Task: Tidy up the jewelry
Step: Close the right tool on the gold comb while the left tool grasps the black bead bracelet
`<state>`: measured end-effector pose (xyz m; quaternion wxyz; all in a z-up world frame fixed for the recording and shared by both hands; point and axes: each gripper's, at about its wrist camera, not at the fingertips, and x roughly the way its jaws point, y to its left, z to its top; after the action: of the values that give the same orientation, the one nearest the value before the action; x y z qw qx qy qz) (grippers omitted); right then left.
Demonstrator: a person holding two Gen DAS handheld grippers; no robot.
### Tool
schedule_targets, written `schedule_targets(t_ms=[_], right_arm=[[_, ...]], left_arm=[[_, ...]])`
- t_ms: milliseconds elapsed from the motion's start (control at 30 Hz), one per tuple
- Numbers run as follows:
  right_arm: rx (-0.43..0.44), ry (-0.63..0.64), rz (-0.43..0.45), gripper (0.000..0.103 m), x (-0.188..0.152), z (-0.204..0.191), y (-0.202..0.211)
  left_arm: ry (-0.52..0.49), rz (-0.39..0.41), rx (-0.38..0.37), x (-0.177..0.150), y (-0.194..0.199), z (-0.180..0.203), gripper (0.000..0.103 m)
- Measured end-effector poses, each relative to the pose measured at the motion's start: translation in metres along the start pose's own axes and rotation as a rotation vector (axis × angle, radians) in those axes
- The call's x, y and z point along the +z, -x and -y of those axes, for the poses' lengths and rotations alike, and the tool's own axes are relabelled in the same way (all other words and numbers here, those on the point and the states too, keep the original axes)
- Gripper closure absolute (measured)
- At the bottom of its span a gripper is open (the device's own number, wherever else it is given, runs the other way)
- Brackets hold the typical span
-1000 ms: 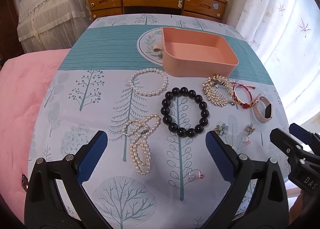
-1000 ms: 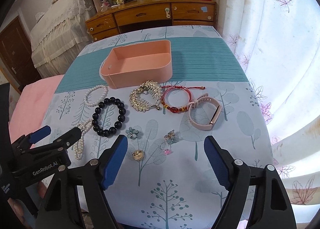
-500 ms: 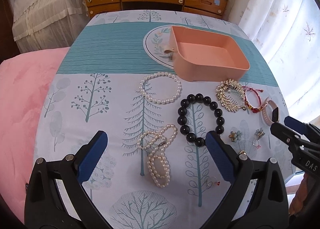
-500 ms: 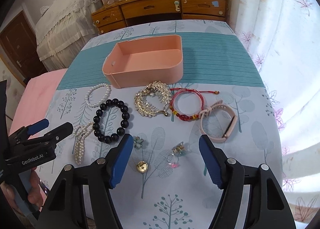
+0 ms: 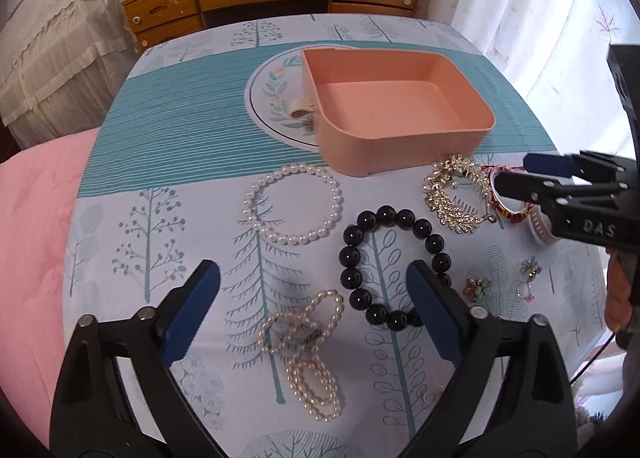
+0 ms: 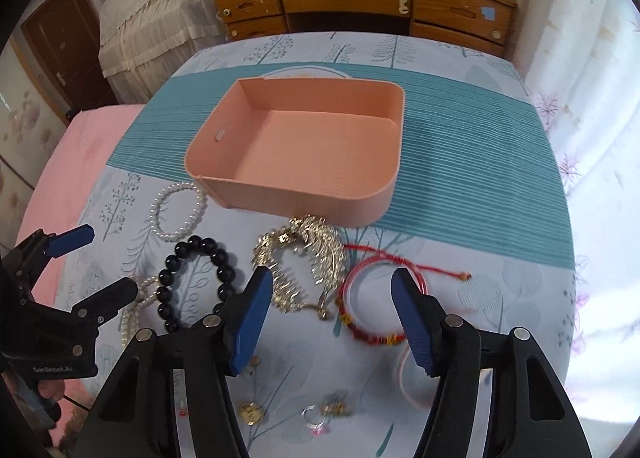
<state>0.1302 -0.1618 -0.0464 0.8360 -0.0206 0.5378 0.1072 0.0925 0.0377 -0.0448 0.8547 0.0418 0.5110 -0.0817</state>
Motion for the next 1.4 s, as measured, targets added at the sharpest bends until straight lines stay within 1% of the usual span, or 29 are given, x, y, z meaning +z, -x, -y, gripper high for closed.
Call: schedule_targets(t_ms=[67, 100, 200, 367, 400, 467, 533, 600, 700, 833, 900, 1067, 1167, 1400], right_arm=[[0.000, 0.024, -0.015, 0.042, 0.008, 0.003, -0.013], [0.003, 0.035, -0.024, 0.043, 0.012, 0.004, -0.020], [0.023, 0.067, -0.043, 0.046, 0.022, 0.004, -0.035], [0.027, 0.118, -0.060, 0.047, 0.028, -0.002, -0.048], [0.028, 0.131, -0.064, 0.049, 0.029, -0.004, -0.051], [0.030, 0.153, -0.067, 0.052, 0.029, -0.007, -0.054], [0.025, 0.167, -0.072, 0.053, 0.028, -0.011, -0.057], [0.019, 0.180, -0.077, 0.059, 0.027, -0.014, -0.061], [0.009, 0.189, -0.088, 0.064, 0.025, -0.015, -0.066], [-0.002, 0.210, -0.081, 0.068, 0.020, -0.017, -0.067], [-0.001, 0.215, -0.085, 0.076, 0.017, -0.016, -0.064], [-0.002, 0.210, -0.083, 0.076, 0.011, -0.015, -0.060], [0.013, 0.198, -0.080, 0.077, 0.007, -0.014, -0.056], [0.050, 0.167, -0.039, 0.077, -0.002, -0.010, -0.027]], left_arm=[[-0.006, -0.025, -0.008, 0.003, -0.010, 0.001, 0.022], [-0.006, -0.035, -0.014, 0.004, -0.014, 0.000, 0.024], [0.001, -0.063, -0.035, 0.007, -0.025, -0.001, 0.025], [-0.006, -0.085, -0.045, 0.009, -0.036, -0.001, 0.027], [-0.004, -0.089, -0.048, 0.009, -0.037, -0.002, 0.028], [0.000, -0.101, -0.051, 0.009, -0.042, -0.002, 0.032], [0.008, -0.109, -0.055, 0.011, -0.046, -0.004, 0.034], [0.015, -0.115, -0.059, 0.012, -0.049, -0.005, 0.035], [0.014, -0.125, -0.066, 0.014, -0.052, -0.005, 0.039], [0.001, -0.132, -0.075, 0.015, -0.053, -0.002, 0.041], [-0.004, -0.136, -0.079, 0.016, -0.053, 0.001, 0.041], [-0.013, -0.158, -0.087, 0.014, -0.053, 0.006, 0.041], [-0.024, -0.171, -0.087, 0.014, -0.055, 0.009, 0.041], [-0.014, -0.187, -0.090, 0.015, -0.061, 0.009, 0.041]])
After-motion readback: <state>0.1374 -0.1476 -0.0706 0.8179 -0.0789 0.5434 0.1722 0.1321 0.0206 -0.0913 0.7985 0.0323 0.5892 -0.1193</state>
